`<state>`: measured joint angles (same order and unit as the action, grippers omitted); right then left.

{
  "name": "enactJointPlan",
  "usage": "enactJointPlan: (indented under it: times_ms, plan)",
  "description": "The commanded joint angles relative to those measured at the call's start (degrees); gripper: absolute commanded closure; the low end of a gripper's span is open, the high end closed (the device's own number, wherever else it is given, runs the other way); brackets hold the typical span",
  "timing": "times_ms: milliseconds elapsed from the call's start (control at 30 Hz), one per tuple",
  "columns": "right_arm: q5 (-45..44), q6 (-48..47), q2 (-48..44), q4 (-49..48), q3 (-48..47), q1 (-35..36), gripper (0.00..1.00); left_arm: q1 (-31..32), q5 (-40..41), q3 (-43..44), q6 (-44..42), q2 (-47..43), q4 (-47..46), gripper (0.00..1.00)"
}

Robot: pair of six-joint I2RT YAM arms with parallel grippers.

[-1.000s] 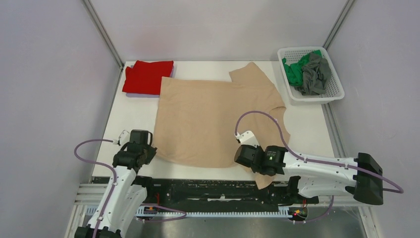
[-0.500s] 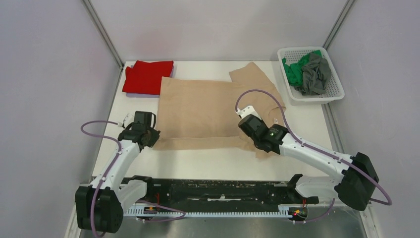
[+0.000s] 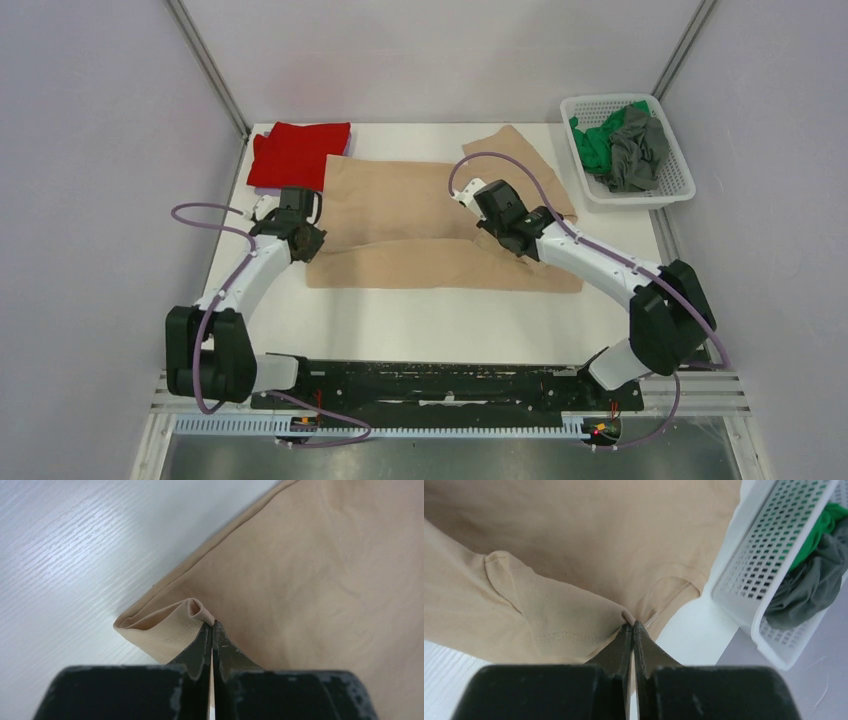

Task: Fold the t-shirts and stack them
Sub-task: Fold the flattened tshirt in 1/3 of the way

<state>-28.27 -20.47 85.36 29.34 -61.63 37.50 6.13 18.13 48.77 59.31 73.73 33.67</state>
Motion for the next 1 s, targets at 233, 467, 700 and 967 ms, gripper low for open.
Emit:
enactJointPlan:
  times_ms: [233,467,700,967]
  plan:
    - [-2.1,-9.5,19.0,-10.6,-19.2,-6.9,0.44,-1.0,6.5,13.8,-5.4,14.6,-2.5,0.37]
    - [1.6,2.3,10.3,-10.6,-16.4,-8.3,0.02,-1.0,2.9,17.3,-8.0,11.1,-0.1,0.00]
    - [45.4,14.4,-4.5,-9.2,4.1,-7.9,0.02,-0.5,-12.4,7.4,-8.5,6.8,-5.0,0.00]
    - [42.2,15.1,-1.0,-10.7,12.8,-3.2,0.02,0.3,-19.3,-1.1,-12.9,6.7,-11.1,0.00]
